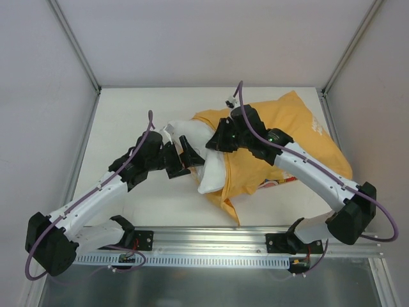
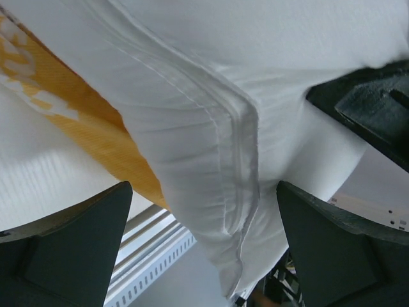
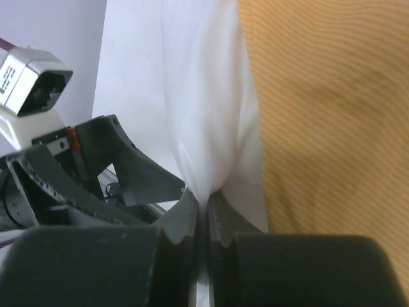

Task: Remove the pillowcase from the pillow

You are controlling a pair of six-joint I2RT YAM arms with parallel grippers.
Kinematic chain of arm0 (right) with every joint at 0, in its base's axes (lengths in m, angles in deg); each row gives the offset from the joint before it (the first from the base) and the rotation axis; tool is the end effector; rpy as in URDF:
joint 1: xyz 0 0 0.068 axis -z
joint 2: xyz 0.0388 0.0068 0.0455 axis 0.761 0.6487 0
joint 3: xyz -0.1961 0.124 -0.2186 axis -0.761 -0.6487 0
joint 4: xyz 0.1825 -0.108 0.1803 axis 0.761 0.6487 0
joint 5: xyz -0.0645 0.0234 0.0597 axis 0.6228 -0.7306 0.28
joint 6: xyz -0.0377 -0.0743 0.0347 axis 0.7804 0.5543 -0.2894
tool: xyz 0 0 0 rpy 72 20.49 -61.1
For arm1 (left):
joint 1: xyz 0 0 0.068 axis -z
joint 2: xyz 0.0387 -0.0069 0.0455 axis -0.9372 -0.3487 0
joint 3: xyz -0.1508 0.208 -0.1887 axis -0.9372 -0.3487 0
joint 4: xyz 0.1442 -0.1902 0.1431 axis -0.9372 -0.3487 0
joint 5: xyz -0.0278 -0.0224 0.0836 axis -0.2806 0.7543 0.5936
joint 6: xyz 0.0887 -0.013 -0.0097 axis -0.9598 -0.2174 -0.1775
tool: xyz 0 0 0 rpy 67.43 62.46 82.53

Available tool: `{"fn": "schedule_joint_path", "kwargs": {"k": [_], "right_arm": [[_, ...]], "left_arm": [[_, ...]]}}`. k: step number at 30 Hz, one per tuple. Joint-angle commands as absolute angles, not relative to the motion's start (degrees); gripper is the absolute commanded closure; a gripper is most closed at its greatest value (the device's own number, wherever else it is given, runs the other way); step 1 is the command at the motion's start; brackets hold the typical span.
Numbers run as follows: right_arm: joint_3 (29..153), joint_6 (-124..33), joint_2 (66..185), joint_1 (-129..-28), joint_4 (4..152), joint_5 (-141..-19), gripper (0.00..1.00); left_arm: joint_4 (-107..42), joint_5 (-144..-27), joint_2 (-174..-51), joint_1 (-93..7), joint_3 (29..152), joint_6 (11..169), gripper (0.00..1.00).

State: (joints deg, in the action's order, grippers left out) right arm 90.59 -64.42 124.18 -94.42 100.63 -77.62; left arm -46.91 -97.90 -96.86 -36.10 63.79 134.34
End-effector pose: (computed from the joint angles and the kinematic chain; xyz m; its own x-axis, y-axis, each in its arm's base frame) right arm 0.2548 0.2640 0.3865 -0.6310 -0.0129 -0.7757 -0.5369 0.7289 0.4247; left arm 0.2059 -0.1703 0.3107 -0.8531 -0.3628 -0.3749 0.1328 0.5440 -0.8285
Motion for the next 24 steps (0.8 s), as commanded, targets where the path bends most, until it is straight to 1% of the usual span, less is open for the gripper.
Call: {"fn": "schedule_joint_path", "kwargs": {"k": [1, 5, 12, 13, 14, 15, 16, 17, 18, 19, 20, 22, 23, 24], "right_arm": [[96.11, -67.11, 125.9, -95.08, 95.45, -77.91, 0.99], [98.75, -66.24, 128.28, -95.43, 97.47, -76.94, 0.99], [97.79, -66.5, 128.29, -95.87, 97.03, -77.82, 0.99], [97.87, -66.5, 128.2, -95.87, 97.29, -77.64, 0.99], [97.96, -66.41, 128.2, -95.96, 97.38, -77.64, 0.99], [98.05, -66.32, 128.11, -96.22, 97.56, -77.64, 0.99], [98.05, -66.15, 128.11, -96.14, 97.82, -77.9, 0.99], [98.05, -65.8, 128.02, -96.14, 98.43, -77.99, 0.99], [97.96, -65.36, 127.33, -96.22, 98.87, -77.99, 0.99], [97.44, -64.92, 126.8, -96.22, 99.66, -77.64, 0.93], [97.26, -64.39, 126.18, -96.14, 100.28, -77.21, 0.65], [97.78, -61.33, 123.73, -95.87, 103.68, -76.76, 0.41], [98.48, -60.01, 123.02, -95.35, 105.28, -77.11, 0.22], [99.19, -57.04, 122.14, -95.08, 107.29, -77.37, 0.16]], "left_arm": [[-37.41, -99.58, -96.55, -33.13, 62.15, 136.44, 0.01], [-32.3, -101.6, -98.48, -31.45, 61.54, 137.32, 0.01], [-27.45, -101.25, -101.03, -29.95, 59.95, 138.64, 0.01], [-27.1, -100.73, -101.73, -29.95, 59.95, 138.55, 0.04], [-26.92, -100.03, -101.91, -29.95, 60.04, 138.73, 0.11], [-26.83, -99.24, -102.17, -29.87, 59.95, 138.82, 0.24], [-26.75, -98.45, -102.35, -29.95, 59.95, 139.17, 0.4], [-26.83, -97.4, -102.7, -29.95, 59.95, 139.26, 0.75], [-26.83, -97.3, -102.7, -30.04, 60.04, 139.17, 0.91], [-27.01, -97.21, -102.7, -30.13, 60.13, 138.91, 1.0], [-27.36, -96.86, -102.27, -30.13, 60.04, 138.91, 1.0], [-28.41, -95.72, -101.48, -30.65, 59.43, 138.99, 1.0], [-29.29, -95.19, -100.52, -30.92, 59.25, 139.17, 1.0], [-31.04, -95.36, -100.07, -31.79, 59.16, 139.17, 1.0]]}}
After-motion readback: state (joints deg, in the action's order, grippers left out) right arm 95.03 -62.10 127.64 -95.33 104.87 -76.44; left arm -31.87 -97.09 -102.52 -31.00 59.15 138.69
